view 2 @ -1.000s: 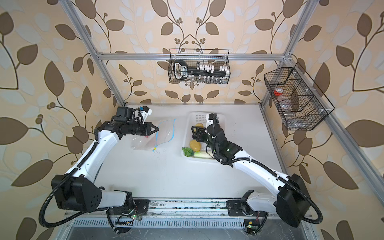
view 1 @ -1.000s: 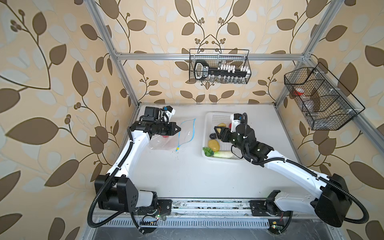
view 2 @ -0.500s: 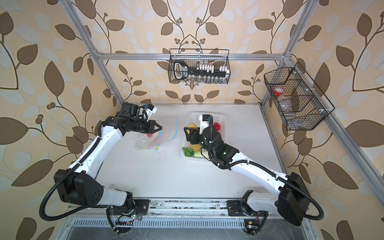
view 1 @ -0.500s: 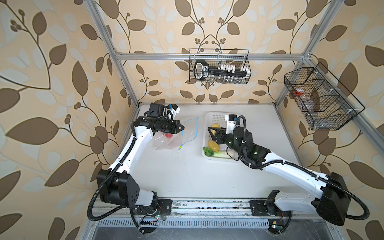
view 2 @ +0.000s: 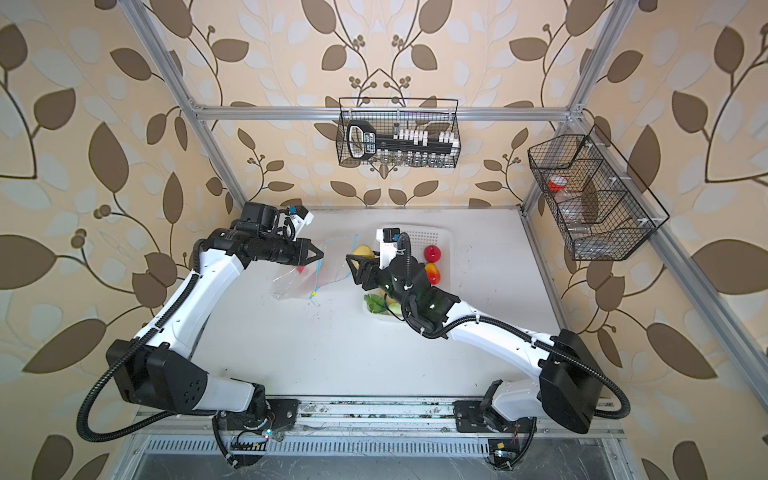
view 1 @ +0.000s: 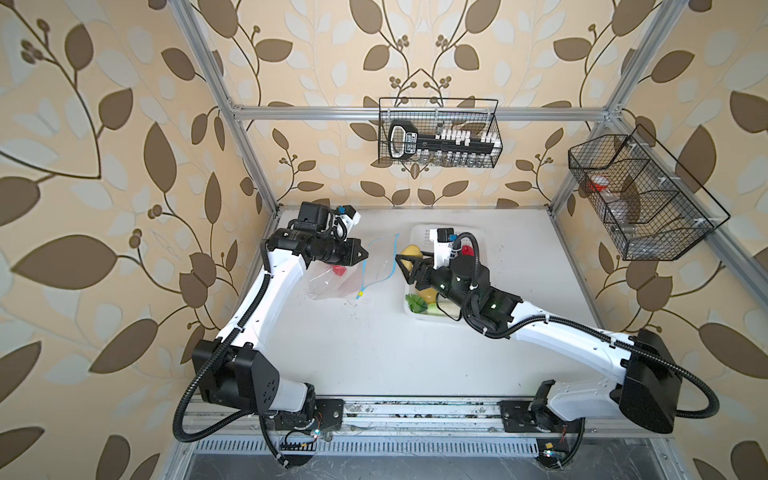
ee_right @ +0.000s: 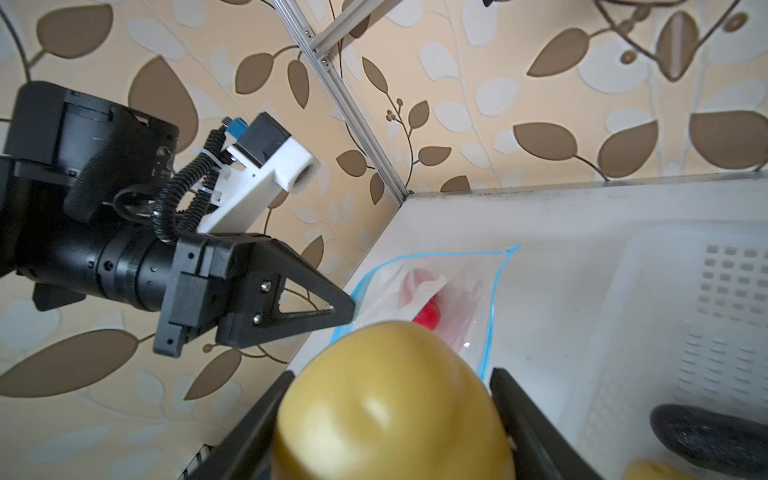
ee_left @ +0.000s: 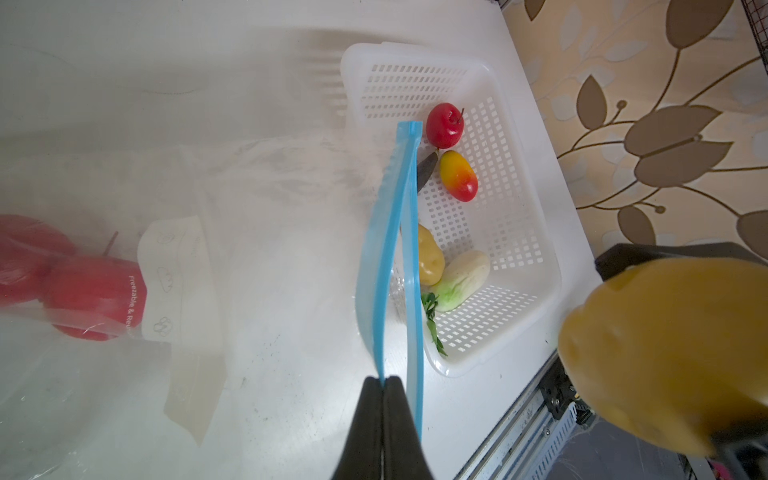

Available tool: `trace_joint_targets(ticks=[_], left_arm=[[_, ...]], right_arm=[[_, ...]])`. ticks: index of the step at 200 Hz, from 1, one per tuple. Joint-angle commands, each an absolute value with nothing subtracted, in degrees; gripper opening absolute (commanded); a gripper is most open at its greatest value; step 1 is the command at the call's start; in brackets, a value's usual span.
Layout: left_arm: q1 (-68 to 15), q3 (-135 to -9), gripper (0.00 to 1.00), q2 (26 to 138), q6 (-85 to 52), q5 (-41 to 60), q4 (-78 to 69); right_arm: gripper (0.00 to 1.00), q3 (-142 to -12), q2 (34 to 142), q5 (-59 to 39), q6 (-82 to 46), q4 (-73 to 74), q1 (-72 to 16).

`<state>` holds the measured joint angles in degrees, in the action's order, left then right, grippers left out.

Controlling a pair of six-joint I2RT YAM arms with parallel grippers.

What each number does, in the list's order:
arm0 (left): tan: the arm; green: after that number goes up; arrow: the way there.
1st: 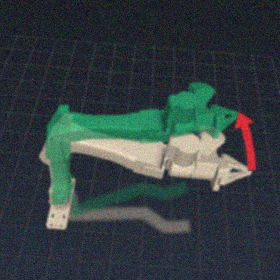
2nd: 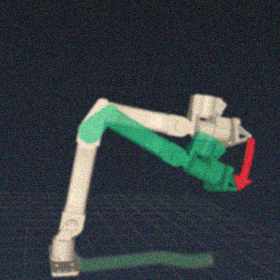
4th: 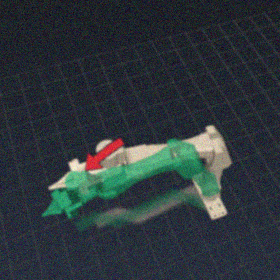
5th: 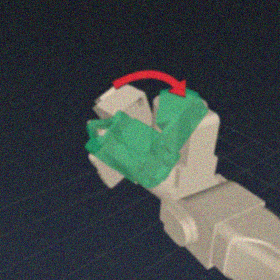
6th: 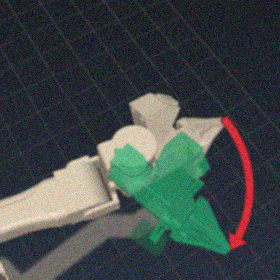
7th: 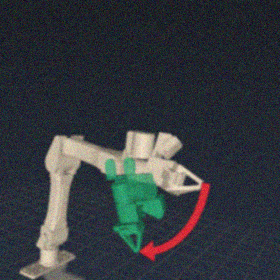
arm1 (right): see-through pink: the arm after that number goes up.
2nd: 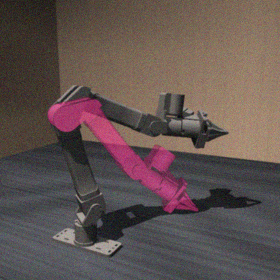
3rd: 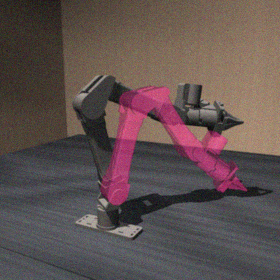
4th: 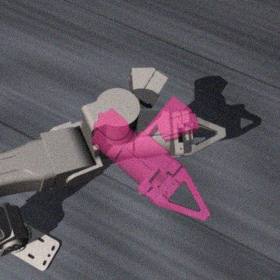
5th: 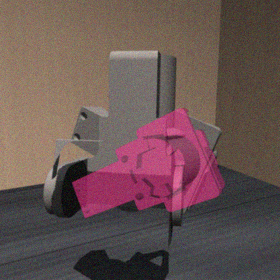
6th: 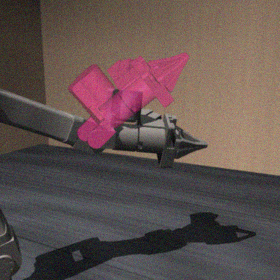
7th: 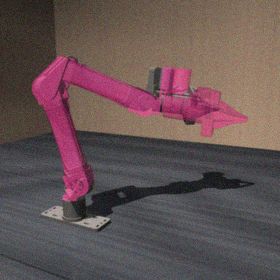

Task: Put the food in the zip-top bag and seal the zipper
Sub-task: 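Carry the yellow potato with the right gripper over the bag opening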

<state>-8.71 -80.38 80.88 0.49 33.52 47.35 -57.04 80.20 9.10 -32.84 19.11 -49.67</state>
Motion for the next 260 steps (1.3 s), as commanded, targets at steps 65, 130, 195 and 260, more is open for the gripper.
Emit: trace_joint_targets(ticks=[65,130,195,260], left_arm=[[-9.4,-84.6,0.0,80.8,0.4,33.9,48.4],[-9.4,-86.0,0.0,81.1,1.3,33.4,49.7],[-9.4,-87.9,0.0,80.8,1.8,33.1,51.5],[-9.4,-88.1,0.0,80.6,1.5,33.4,51.3]], right_arm=[[0.36,-63.0,88.6,6.5,-31.9,26.6,-51.0],[0.34,-66.1,93.8,3.8,-32.8,27.9,-50.9],[0.33,-66.2,97.3,2.6,-34.4,29.3,-51.0],[0.33,-65.9,98.5,3.4,-34.6,28.3,-50.9]])
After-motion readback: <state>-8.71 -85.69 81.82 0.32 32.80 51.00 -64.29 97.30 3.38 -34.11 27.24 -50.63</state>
